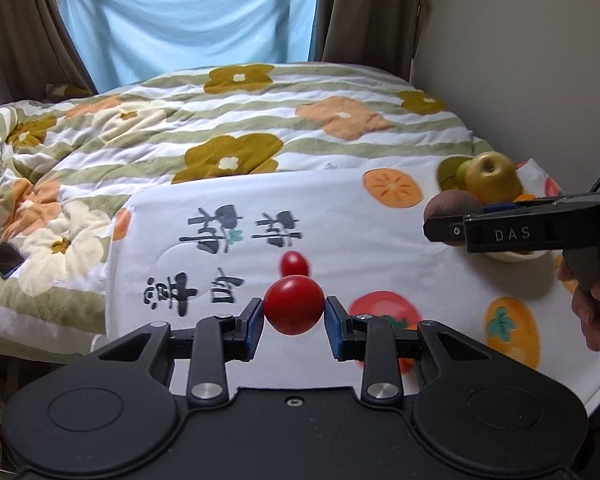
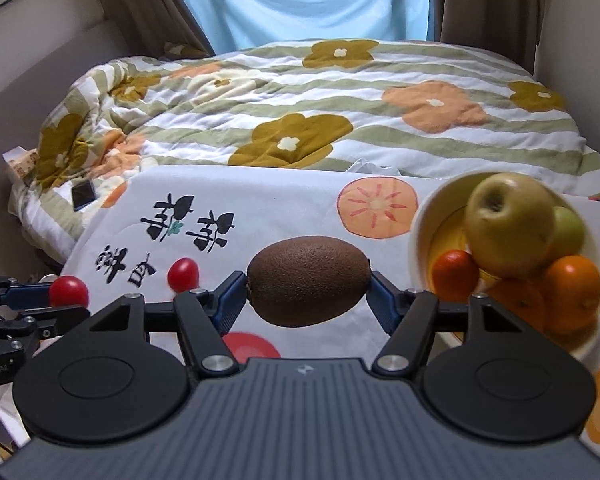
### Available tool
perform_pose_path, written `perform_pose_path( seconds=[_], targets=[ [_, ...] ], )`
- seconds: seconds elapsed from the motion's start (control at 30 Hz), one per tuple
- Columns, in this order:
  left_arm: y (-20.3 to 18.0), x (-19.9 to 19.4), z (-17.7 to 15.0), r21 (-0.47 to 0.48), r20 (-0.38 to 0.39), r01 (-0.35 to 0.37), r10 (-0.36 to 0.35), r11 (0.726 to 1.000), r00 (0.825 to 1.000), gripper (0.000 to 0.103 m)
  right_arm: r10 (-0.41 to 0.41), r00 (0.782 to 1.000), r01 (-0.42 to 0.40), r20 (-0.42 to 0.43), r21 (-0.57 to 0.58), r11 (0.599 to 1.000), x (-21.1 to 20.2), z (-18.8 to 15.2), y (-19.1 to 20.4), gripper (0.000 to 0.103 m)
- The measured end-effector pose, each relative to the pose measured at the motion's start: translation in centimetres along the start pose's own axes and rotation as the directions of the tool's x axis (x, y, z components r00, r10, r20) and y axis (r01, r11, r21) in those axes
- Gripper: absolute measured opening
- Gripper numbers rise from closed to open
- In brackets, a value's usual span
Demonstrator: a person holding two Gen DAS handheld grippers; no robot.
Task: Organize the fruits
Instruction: 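Carry the cherry tomato and kiwi over the bowl with both tools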
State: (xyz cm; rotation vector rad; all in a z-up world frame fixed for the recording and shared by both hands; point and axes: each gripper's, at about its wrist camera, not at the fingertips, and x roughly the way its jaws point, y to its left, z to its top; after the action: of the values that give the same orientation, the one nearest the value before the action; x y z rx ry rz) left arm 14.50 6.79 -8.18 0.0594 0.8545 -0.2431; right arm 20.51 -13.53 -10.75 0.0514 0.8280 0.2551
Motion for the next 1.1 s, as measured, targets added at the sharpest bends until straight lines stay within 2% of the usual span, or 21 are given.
perform_pose_path(
  seconds=[0.3, 0.6, 0.83, 1.1],
  targets=[
    [-6.1, -2.6, -0.2, -0.018, 0.043, 0.007, -0.007, 1.0, 0.999, 0.036, 0.009, 0.999, -0.009, 0.037, 0.0, 1.0, -5.7, -1.3, -3.9, 0.08],
    [-12.0, -2.4, 0.9, -0.024, 0.083, 0.019, -0.017, 1.0, 0.996, 0.036, -0.02, 0.997, 0.019, 0.071, 0.005, 1.0, -10.0, -2.2, -10.7, 0.08],
    [-15.4, 0.0, 3.0, -0.02, 0.094, 0.027, -0.025, 0.999, 0.995, 0.036, -0.049, 0.995, 0.049, 0.083, 0.007, 0.999, -10.6, -1.9, -15.6, 0.08],
    [-16.0, 4.7, 6.3, 0.0, 0.069, 0.063, -0.063, 0.998, 0.996, 0.036, -0.095, 0.993, 0.091, 0.076, 0.062, 0.994, -8.7, -0.6, -19.3, 0.08]
  ],
)
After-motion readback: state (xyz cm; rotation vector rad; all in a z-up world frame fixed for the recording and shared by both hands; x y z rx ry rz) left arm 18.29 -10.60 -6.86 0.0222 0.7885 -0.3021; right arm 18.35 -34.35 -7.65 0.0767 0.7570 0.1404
